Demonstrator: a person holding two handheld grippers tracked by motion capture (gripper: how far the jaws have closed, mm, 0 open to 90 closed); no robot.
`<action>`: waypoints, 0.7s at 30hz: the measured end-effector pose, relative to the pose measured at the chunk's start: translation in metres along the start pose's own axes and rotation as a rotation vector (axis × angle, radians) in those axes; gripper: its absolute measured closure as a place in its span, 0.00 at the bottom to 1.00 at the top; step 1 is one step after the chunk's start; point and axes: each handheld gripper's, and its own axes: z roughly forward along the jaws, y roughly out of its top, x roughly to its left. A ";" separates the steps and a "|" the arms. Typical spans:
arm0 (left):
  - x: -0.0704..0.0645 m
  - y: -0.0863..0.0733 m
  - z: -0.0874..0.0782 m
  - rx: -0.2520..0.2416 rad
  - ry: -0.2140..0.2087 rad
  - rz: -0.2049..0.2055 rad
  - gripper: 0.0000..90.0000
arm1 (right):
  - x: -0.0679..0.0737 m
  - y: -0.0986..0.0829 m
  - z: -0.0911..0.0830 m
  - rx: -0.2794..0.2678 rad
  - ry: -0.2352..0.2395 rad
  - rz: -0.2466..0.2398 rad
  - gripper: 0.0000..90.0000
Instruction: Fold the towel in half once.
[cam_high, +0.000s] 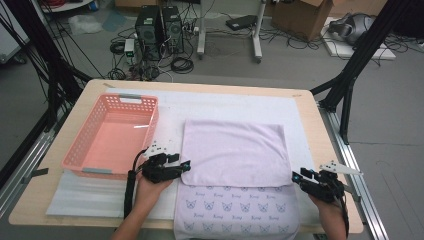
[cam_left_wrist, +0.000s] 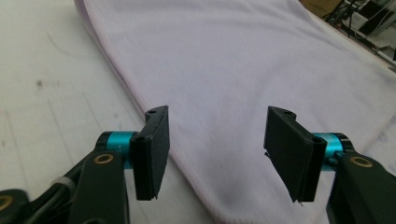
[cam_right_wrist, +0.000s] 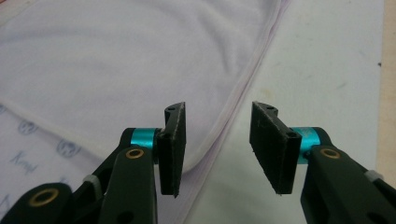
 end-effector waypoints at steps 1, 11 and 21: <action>-0.001 -0.003 -0.002 0.006 -0.010 -0.004 0.49 | 0.001 -0.003 -0.001 0.000 0.004 0.001 0.61; -0.013 -0.010 -0.006 0.069 -0.057 0.023 0.57 | 0.025 -0.006 0.008 0.065 0.025 -0.061 0.67; -0.029 -0.014 -0.004 0.109 0.055 0.144 0.83 | 0.032 -0.011 0.012 0.120 -0.056 -0.149 0.89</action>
